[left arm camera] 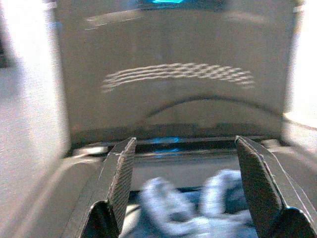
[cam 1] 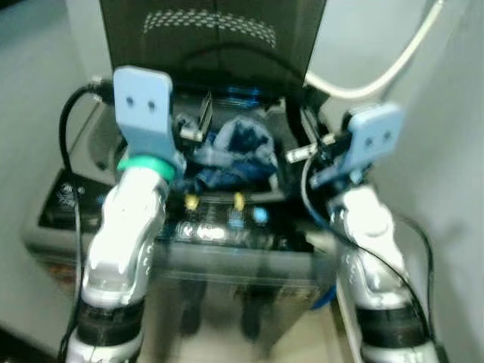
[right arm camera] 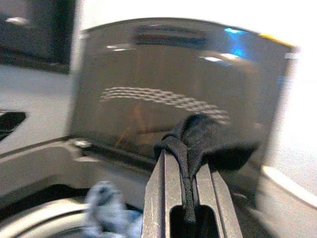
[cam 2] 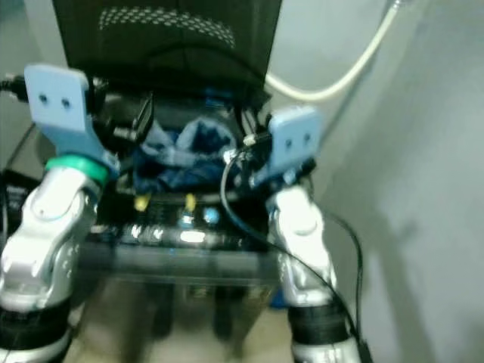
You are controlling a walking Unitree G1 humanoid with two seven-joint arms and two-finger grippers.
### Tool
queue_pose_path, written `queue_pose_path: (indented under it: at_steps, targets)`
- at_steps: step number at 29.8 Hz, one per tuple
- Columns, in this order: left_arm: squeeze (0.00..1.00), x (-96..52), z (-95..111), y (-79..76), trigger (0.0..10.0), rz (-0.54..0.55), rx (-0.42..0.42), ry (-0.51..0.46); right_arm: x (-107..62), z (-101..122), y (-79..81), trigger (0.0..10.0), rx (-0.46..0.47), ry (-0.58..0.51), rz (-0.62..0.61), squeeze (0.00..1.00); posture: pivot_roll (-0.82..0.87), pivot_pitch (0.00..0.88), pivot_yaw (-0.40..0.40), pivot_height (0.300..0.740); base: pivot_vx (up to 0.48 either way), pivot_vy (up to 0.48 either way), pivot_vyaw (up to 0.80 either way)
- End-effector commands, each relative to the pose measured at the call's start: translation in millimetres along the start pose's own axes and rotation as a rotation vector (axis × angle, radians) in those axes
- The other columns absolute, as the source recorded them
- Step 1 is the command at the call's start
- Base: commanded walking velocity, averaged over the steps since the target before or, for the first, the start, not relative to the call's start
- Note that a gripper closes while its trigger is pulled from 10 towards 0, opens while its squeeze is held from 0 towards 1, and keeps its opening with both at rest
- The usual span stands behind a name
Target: Clothes washing
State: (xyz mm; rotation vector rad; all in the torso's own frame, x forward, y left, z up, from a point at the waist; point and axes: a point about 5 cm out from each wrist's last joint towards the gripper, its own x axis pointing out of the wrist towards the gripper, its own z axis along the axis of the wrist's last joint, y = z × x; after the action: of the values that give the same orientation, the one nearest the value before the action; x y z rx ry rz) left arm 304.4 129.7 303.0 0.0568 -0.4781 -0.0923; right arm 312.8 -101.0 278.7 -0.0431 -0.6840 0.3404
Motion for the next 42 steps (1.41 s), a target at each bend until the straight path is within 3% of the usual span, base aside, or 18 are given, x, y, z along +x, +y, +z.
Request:
queue_pose_path:
  at_steps: [1, 10, 13, 16, 18, 19, 20, 21, 22, 23, 24, 29, 31, 34, 35, 38, 39, 42]
  targets:
    - [0.00, -0.6, -4.0, -1.7, 10.0, -0.005, 0.004, 0.024, -0.2, 0.7, -0.7, 10.0, -0.006, -0.001, -0.001, 0.00, 0.13, 0.027, -0.002, 0.735, 0.000, 0.000, 0.00]
    - [0.00, -1.8, -7.6, -8.2, 10.0, -0.067, -0.007, 0.054, -0.9, 0.8, -0.7, 10.0, -0.005, -0.001, -0.004, 0.00, 0.13, 0.029, 0.000, 0.735, 0.000, 0.000, 0.00]
    - [0.00, -5.8, -2.9, -10.5, 10.0, -0.237, 0.024, 0.031, -0.9, 1.2, -0.6, 10.0, -0.010, -0.002, 0.003, 0.00, 0.13, 0.029, 0.000, 0.735, 0.000, 0.000, 0.00]
    - [0.00, -7.5, -1.2, -10.6, 10.0, -0.291, 0.032, 0.025, -0.8, 1.4, -0.5, 10.0, -0.012, -0.002, 0.006, 0.00, 0.13, 0.032, 0.000, 0.735, 0.000, 0.000, 0.00]
    - [0.00, -19.4, 3.6, -12.6, 10.0, -0.492, 0.000, 0.039, 0.2, 3.3, -2.0, 10.0, -0.019, -0.006, 0.020, 0.00, 0.13, 0.033, 0.000, 0.735, 0.000, 0.000, 0.00]
    - [0.00, -19.4, 3.6, -12.6, 10.0, -0.492, 0.000, 0.039, 0.2, 3.3, -2.0, 10.0, -0.019, -0.006, 0.020, 0.00, 0.13, 0.033, 0.000, 0.735, 0.000, 0.000, 0.00]
    - [0.00, -30.5, 5.4, -13.2, 10.0, -0.622, -0.010, 0.051, 2.5, 6.7, -4.1, 10.0, -0.020, -0.017, 0.037, 0.00, 0.13, 0.033, 0.001, 0.735, 0.000, 0.000, 0.00]
    - [0.00, -30.5, 5.4, -13.2, 10.0, -0.622, -0.010, 0.051, 2.5, 6.7, -4.1, 10.0, -0.020, -0.017, 0.037, 0.00, 0.13, 0.033, 0.001, 0.735, 0.000, 0.000, 0.00]
    - [0.00, -46.5, 3.8, -12.3, 10.0, -0.766, -0.024, 0.094, 8.3, 15.7, -6.1, 10.0, -0.012, -0.044, 0.083, 0.00, 0.12, 0.031, 0.005, 0.735, 0.000, 0.000, 0.00]
    - [0.00, -46.5, 3.8, -12.3, 10.0, -0.766, -0.024, 0.094, 8.3, 15.7, -6.1, 10.0, -0.012, -0.044, 0.083, 0.00, 0.12, 0.031, 0.005, 0.735, 0.000, 0.000, 0.00]
    - [0.00, -58.3, 2.0, -11.9, 10.0, -0.862, -0.028, 0.129, 13.8, 24.8, -6.3, 10.0, -0.002, -0.070, 0.134, 0.00, 0.12, 0.030, 0.005, 0.735, 0.000, 0.000, 0.00]
    - [0.00, -71.7, 0.1, -14.1, 10.0, -0.974, -0.052, 0.174, 26.1, 48.1, -4.7, 10.0, 0.045, -0.145, 0.215, 0.00, 0.11, 0.025, 0.004, 0.735, 0.000, 0.000, 0.00]
    - [0.00, -64.4, -6.3, -19.9, 10.0, -0.948, -0.065, 0.165, 38.6, 77.3, -1.0, 10.0, 0.111, -0.245, 0.313, 0.00, 0.11, 0.021, -0.006, 0.735, 0.000, 0.000, 0.00]
    - [0.00, -52.6, -13.8, -18.7, 10.0, -0.887, -0.041, 0.157, 41.0, 89.3, 1.7, 10.0, 0.147, -0.283, 0.378, 0.00, 0.11, 0.020, -0.011, 0.735, 0.000, 0.000, 0.00]
    - [0.00, -33.4, -21.8, -14.0, 10.0, -0.797, -0.017, 0.142, 40.7, 100.2, 3.2, 10.0, 0.193, -0.314, 0.436, 0.00, 0.11, 0.020, -0.014, 0.735, 0.000, 0.000, 0.00]
    - [0.00, -22.0, -26.0, -10.0, 10.0, -0.751, -0.004, 0.137, 39.9, 105.7, 3.9, 10.0, 0.221, -0.328, 0.471, 0.00, 0.11, 0.021, -0.017, 0.735, 0.000, 0.000, 0.00]
    - [0.00, 3.5, -32.6, -0.1, 10.0, -0.653, 0.030, 0.120, 38.8, 109.6, 2.4, 10.0, 0.250, -0.335, 0.498, 0.00, 0.12, 0.026, -0.024, 0.735, 0.000, 0.000, 0.00]
    - [0.00, 18.6, -35.3, 6.5, 10.0, -0.600, 0.048, 0.112, 38.6, 111.6, 1.0, 10.0, 0.267, -0.335, 0.514, 0.00, 0.12, 0.030, -0.026, 0.735, 0.000, 0.000, 0.00]
